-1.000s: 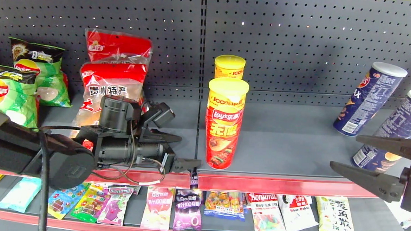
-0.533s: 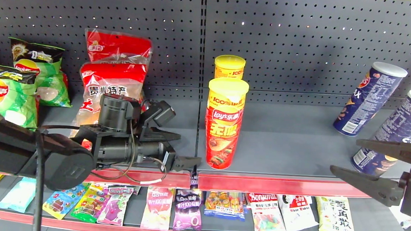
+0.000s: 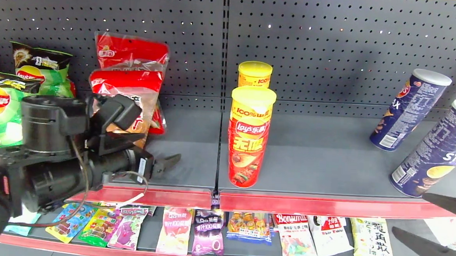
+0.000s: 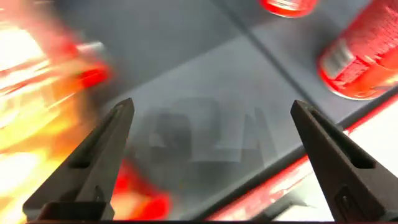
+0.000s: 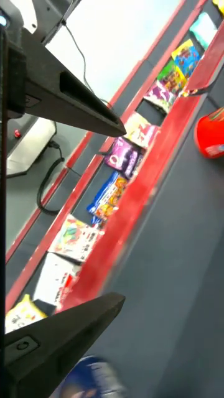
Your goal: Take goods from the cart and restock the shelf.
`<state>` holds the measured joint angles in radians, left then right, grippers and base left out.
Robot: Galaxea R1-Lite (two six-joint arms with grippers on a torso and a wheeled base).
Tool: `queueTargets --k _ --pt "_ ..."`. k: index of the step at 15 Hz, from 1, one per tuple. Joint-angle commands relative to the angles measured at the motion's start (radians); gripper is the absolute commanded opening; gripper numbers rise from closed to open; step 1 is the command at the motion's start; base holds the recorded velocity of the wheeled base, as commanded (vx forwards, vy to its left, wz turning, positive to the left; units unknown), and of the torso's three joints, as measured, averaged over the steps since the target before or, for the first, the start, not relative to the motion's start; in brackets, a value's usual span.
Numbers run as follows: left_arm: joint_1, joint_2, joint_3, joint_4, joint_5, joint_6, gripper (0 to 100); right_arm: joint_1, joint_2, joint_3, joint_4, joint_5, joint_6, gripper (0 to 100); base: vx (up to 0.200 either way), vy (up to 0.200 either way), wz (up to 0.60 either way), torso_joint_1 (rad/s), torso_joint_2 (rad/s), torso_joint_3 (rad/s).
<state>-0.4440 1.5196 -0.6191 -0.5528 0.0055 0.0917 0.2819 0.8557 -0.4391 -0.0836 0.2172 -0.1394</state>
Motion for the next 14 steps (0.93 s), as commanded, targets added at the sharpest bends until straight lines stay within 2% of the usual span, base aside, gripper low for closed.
queueTargets --k 1,2,4,5,7,10,11,12,13,14 --pt "0.001 -0.208 0.093 0.054 0.11 -0.02 100 -0.058 -0.135 0.065 0.008 -0.001 0.0 100 0.0 0.0 0.0 0.0 0.0 0.0" --pt "0.005 -0.348 0.122 0.205 0.202 -0.023 100 -0.124 -0.193 0.105 0.007 -0.001 0.0 100 0.0 0.0 0.0 0.0 0.0 0.0" --pt "0.015 -0.575 0.156 0.398 0.248 -0.053 100 -0.198 -0.281 0.145 0.008 0.001 0.007 100 0.0 0.0 0.0 0.0 0.0 0.0" --pt "0.05 -0.688 0.154 0.525 0.275 -0.056 100 -0.208 -0.311 0.161 0.008 -0.001 0.011 100 0.0 0.0 0.0 0.0 0.0 0.0" --pt "0.14 -0.926 0.15 0.783 0.283 -0.056 100 -0.211 -0.382 0.204 0.008 -0.006 0.011 100 0.0 0.0 0.0 0.0 0.0 0.0" --pt "0.263 -1.182 0.157 1.041 0.283 -0.056 100 -0.211 -0.472 0.27 0.01 -0.045 0.011 100 0.0 0.0 0.0 0.0 0.0 0.0" --pt "0.278 -1.204 0.159 1.059 0.283 -0.056 100 -0.211 -0.48 0.278 0.01 -0.052 0.011 100 0.0 0.0 0.0 0.0 0.0 0.0" --pt "0.378 -1.3 0.19 1.134 0.28 -0.064 100 -0.211 -0.538 0.319 0.012 -0.081 0.009 100 0.0 0.0 0.0 0.0 0.0 0.0" --pt "0.433 -1.345 0.233 1.134 0.277 -0.075 100 -0.213 -0.567 0.341 0.019 -0.099 0.009 100 0.0 0.0 0.0 0.0 0.0 0.0" --pt "0.462 -1.368 0.263 1.128 0.275 -0.076 100 -0.211 -0.587 0.35 0.027 -0.114 0.009 100 0.0 0.0 0.0 0.0 0.0 0.0"
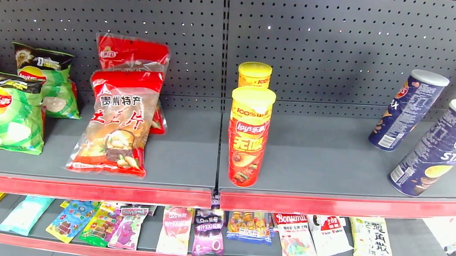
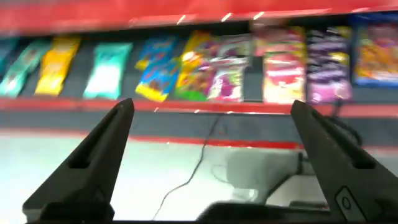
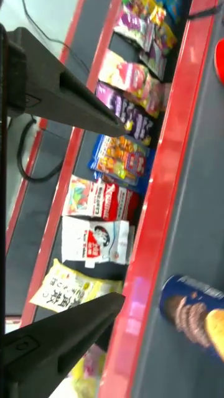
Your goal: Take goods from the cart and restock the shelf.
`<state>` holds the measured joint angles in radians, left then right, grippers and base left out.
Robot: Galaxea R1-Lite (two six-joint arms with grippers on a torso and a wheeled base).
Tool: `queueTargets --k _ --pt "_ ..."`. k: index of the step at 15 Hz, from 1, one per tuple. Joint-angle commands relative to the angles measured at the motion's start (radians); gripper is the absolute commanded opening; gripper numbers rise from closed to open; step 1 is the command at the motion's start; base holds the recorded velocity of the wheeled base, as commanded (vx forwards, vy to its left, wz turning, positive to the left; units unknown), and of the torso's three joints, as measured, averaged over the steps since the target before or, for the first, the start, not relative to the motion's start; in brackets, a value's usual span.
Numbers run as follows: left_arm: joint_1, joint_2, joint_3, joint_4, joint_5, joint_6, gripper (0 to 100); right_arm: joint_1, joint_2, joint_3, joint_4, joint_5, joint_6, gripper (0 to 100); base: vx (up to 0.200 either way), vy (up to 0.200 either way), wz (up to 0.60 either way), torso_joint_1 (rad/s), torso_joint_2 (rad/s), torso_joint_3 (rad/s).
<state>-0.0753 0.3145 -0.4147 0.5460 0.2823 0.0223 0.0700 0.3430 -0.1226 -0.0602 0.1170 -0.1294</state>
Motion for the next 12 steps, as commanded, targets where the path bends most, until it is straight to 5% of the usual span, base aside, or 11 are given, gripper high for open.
queueTargets --k 1,4,7,9,12 --pt "0.12 -0.222 0.111 -0.009 -0.005 -0.01 100 0.001 -0.119 0.044 0.03 -0.045 -0.001 100 0.0 0.0 0.0 0.0 0.0 0.0" --pt "0.118 -0.249 0.186 -0.166 -0.055 -0.056 100 0.001 -0.254 0.046 0.151 -0.054 -0.006 100 0.0 0.0 0.0 0.0 0.0 0.0" --pt "0.106 -0.259 0.303 -0.365 -0.164 -0.053 100 0.001 -0.249 0.055 0.152 -0.08 0.001 100 0.0 0.0 0.0 0.0 0.0 0.0" --pt "0.072 -0.314 0.31 -0.368 -0.209 -0.035 100 0.001 -0.249 0.066 0.117 -0.083 0.002 100 0.0 0.0 0.0 0.0 0.0 0.0" --pt "0.072 -0.314 0.349 -0.455 -0.117 -0.039 100 0.001 -0.249 0.123 0.005 -0.169 0.091 100 0.0 0.0 0.0 0.0 0.0 0.0"
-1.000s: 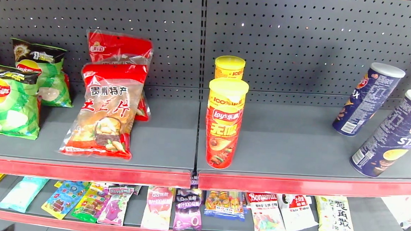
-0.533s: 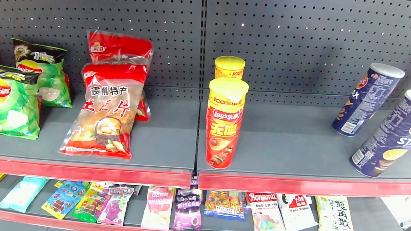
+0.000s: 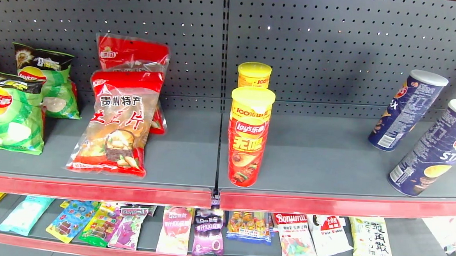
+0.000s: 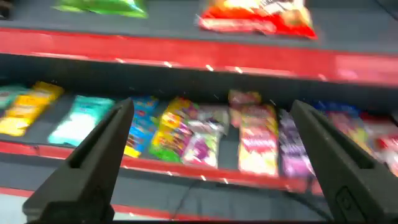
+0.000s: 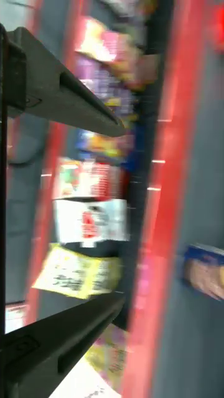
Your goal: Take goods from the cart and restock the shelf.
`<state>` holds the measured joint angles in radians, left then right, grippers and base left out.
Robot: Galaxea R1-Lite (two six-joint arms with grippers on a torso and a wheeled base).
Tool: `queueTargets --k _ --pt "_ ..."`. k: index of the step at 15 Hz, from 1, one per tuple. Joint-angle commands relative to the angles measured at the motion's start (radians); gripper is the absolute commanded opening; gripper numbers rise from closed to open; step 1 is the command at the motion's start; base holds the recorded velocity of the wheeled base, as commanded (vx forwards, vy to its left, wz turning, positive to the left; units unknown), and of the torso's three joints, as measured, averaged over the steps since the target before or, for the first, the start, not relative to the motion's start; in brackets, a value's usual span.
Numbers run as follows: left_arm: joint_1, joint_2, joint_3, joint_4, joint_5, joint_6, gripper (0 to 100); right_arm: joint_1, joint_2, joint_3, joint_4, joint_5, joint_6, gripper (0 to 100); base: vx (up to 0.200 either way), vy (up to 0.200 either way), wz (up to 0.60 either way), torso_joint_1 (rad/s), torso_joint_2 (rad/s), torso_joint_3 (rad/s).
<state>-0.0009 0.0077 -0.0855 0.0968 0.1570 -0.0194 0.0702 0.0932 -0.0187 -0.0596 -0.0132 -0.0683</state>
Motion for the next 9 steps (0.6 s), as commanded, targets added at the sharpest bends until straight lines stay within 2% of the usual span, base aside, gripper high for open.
queueTargets --k 1,3,5,7,8,9 --pt "-0.002 -0.008 0.021 -0.009 0.006 0.006 100 0.0 0.0 0.019 0.006 -0.068 0.031 100 0.0 0.0 0.0 0.0 0.0 0.0" --pt "-0.002 -0.008 0.023 -0.012 0.015 0.004 100 0.0 0.0 0.019 0.004 -0.064 0.031 100 0.0 0.0 0.0 0.0 0.0 0.0" --pt "-0.002 -0.008 0.024 -0.014 0.016 0.006 100 0.0 0.0 0.017 -0.005 0.007 0.007 100 0.0 0.0 0.0 0.0 0.0 0.0" --pt "-0.002 -0.008 0.024 -0.014 0.013 0.007 100 0.0 0.0 0.017 -0.003 -0.028 0.019 100 0.0 0.0 0.0 0.0 0.0 0.0" --pt "-0.002 -0.008 0.024 -0.014 0.015 0.027 100 0.0 0.0 0.017 -0.005 -0.03 0.024 100 0.0 0.0 0.0 0.0 0.0 0.0" --pt "-0.002 -0.008 0.024 -0.014 0.015 0.032 100 -0.001 0.0 0.019 0.0 -0.039 0.027 100 0.0 0.0 0.0 0.0 0.0 0.0"
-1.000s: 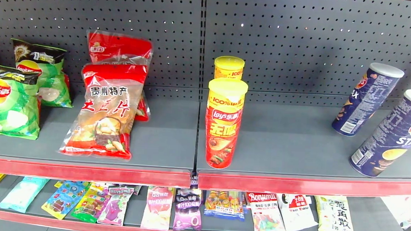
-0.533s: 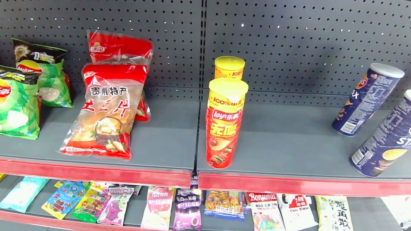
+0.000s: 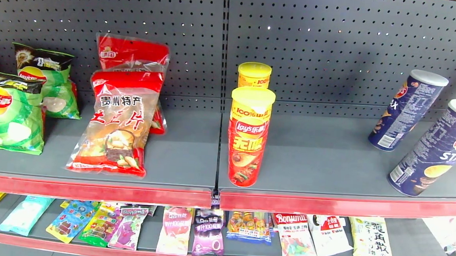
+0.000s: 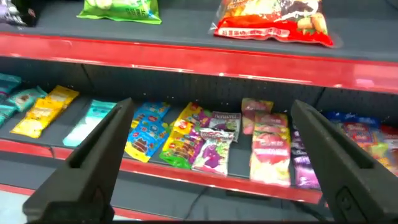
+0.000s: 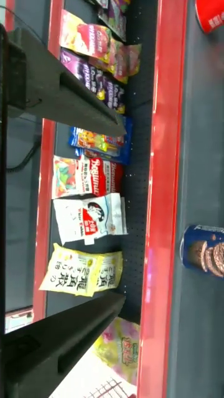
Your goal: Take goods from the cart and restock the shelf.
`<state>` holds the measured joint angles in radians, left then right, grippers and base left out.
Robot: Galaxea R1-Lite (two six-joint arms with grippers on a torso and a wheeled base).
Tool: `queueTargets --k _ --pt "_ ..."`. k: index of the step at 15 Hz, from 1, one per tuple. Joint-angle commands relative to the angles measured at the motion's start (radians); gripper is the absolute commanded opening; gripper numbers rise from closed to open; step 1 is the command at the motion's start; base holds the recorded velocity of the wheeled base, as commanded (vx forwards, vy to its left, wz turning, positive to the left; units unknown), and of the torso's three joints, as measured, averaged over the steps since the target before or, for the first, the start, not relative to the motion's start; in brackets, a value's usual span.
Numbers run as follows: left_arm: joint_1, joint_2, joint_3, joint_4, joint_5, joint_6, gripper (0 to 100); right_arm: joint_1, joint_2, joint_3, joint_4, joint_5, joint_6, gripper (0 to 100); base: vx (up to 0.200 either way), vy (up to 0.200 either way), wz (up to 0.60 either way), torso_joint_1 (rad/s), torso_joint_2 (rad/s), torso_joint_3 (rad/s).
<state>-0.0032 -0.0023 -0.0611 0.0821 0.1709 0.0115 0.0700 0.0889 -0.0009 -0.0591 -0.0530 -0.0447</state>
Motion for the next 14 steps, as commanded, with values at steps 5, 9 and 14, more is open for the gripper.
queueTargets --k 5,9,14 --pt "0.0 0.002 0.0 0.001 -0.002 0.001 100 0.001 0.005 0.001 0.005 -0.05 0.023 100 -0.12 0.0 0.0 0.007 0.0 0.001" --pt "0.0 0.002 0.0 0.001 -0.007 0.002 100 0.001 0.005 0.001 0.005 -0.019 0.017 100 -0.05 0.0 0.0 -0.001 0.0 0.001" --pt "0.0 0.002 0.0 0.001 -0.008 0.002 100 0.001 0.005 0.001 0.004 -0.016 0.009 100 0.0 -0.12 0.0 0.001 0.0 0.002"
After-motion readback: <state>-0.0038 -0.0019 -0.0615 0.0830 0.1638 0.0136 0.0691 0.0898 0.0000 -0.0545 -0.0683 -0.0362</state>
